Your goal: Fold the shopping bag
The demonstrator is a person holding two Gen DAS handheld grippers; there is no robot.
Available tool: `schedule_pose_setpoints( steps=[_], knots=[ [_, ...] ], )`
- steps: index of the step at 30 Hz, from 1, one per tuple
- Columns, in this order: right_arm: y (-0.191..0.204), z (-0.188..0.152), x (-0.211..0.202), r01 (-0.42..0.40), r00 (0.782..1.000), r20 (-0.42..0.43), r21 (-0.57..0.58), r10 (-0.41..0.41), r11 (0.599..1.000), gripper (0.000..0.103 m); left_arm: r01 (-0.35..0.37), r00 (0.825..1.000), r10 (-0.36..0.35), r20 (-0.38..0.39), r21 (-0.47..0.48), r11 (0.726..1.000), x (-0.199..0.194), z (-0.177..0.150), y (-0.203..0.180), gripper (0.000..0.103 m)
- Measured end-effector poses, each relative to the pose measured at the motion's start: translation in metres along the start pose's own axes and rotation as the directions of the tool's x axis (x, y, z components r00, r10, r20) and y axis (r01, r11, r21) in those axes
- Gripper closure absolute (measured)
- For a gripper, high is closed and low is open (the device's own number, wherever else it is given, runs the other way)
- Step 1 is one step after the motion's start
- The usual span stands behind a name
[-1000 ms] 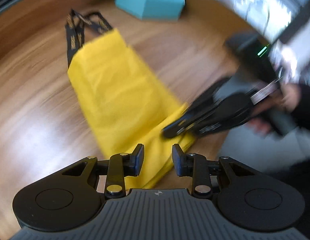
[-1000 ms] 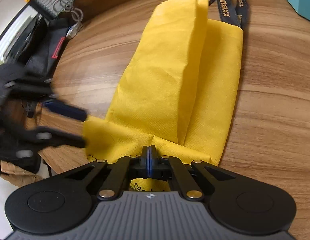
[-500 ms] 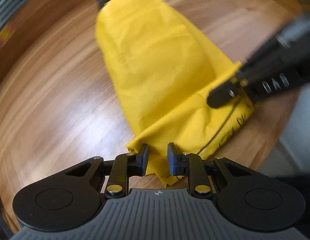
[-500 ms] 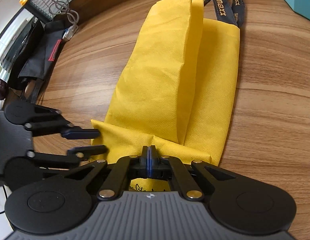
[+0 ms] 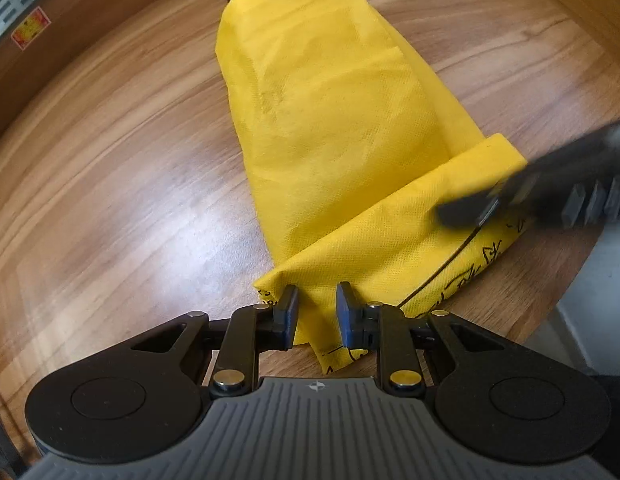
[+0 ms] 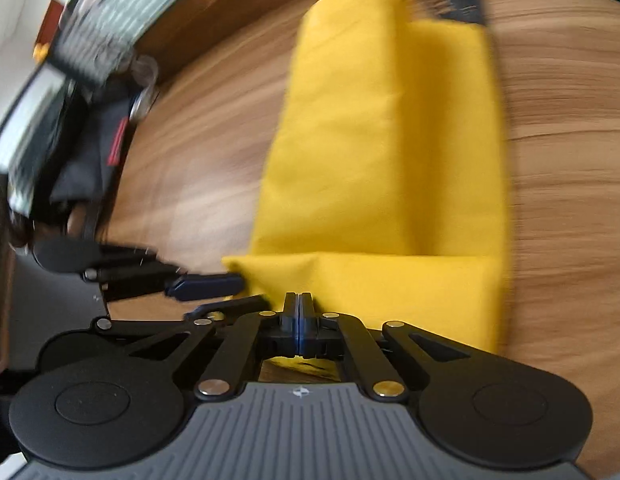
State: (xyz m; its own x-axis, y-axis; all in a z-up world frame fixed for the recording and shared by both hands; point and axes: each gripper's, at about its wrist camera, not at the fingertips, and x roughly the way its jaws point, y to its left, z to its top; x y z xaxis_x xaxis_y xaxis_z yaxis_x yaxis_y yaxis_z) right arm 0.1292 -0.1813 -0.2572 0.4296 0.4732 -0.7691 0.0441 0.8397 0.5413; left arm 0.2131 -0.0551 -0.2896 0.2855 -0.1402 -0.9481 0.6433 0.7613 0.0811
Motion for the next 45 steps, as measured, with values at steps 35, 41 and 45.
schedule_pose_setpoints(
  steps=[35, 41, 45],
  knots=[
    [0.037, -0.061, -0.002, 0.156, 0.988, 0.071, -0.563, -0.14, 0.812, 0.097, 0.113, 0.985, -0.077, -0.154, 0.237, 0.965, 0.036, 0.074, -0.023, 0.082],
    [0.042, -0.074, -0.012, 0.133, 0.99, 0.044, -0.569, -0.132, 0.812, 0.097, 0.101, 0.982, -0.048, -0.183, 0.294, 0.951, 0.035, 0.059, -0.047, 0.083],
    [0.048, -0.096, -0.022, 0.148, 0.988, 0.053, -0.606, -0.146, 0.781, 0.097, 0.06, 0.99, -0.021, -0.137, 0.285, 0.957, 0.026, 0.026, -0.069, 0.084]
  ],
)
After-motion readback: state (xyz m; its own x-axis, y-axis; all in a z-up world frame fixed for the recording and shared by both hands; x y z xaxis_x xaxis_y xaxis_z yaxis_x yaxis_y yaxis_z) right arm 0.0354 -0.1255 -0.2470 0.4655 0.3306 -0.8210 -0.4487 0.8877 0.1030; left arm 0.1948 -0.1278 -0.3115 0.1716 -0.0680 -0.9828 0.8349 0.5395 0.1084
